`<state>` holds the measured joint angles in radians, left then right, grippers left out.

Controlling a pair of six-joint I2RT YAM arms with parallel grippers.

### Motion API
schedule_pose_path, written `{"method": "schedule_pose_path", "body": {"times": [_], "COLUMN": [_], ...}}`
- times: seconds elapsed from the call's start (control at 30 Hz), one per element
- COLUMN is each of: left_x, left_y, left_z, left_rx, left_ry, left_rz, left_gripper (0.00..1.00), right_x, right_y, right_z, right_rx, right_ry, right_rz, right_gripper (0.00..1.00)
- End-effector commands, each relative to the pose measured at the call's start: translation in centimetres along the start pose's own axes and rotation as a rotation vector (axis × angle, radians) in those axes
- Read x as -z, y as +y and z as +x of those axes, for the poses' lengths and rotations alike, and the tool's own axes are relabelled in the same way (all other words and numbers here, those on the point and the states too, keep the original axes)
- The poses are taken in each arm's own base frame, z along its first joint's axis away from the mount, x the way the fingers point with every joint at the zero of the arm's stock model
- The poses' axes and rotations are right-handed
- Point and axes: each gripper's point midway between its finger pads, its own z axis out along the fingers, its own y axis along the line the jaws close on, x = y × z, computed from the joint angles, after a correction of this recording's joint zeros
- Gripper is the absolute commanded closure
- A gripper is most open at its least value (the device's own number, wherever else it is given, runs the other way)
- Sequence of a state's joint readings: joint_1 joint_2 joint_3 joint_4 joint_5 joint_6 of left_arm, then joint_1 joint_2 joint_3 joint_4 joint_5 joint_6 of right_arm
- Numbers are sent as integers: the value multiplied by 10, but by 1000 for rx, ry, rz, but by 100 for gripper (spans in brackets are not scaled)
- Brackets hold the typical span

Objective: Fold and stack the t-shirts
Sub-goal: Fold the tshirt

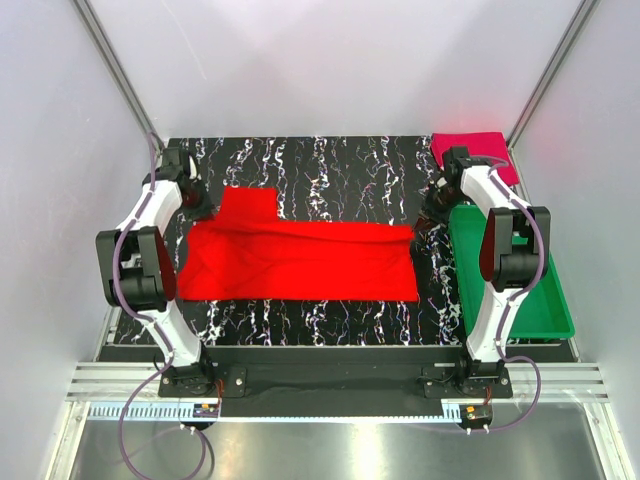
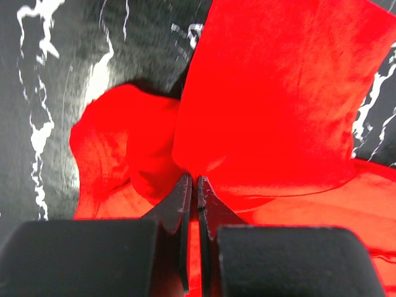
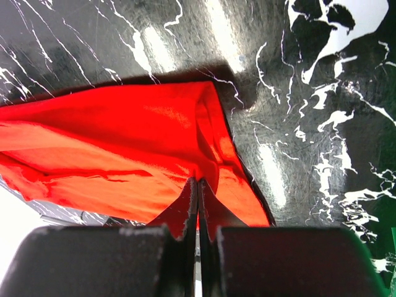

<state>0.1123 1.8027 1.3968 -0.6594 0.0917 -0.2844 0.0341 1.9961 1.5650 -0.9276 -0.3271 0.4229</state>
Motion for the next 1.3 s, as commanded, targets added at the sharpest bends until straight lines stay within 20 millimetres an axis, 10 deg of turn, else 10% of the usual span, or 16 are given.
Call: {"method": "schedule_pose_path", "body": {"times": [0.0, 0.43, 0.63, 0.77, 1.0, 1.27], "left_x": [17, 7, 36, 42, -41, -75], "left_y": [7, 27, 35, 0, -40, -53], "left_z": [-8, 21, 4, -40, -77, -125], "left_rx": [-20, 7, 31, 10, -58, -118], "left_ry": [-60, 9, -83, -144, -64, -148], "left_rz": [-33, -98, -126, 18, 153, 144], "left_gripper": [100, 98, 36, 25, 25, 31], "right_x": [16, -2, 18, 38, 46, 47], "right_y": [10, -6, 6, 22, 41, 37], "right_z": [-6, 0, 8, -6, -13, -1], "right_rx": [32, 25, 24, 67, 89, 102], "right_ry": [-57, -16, -28, -89, -88, -79], "right_rz": [-38, 12, -33, -77, -152, -160], "right_gripper": [100, 100, 65, 51, 49, 50]}}
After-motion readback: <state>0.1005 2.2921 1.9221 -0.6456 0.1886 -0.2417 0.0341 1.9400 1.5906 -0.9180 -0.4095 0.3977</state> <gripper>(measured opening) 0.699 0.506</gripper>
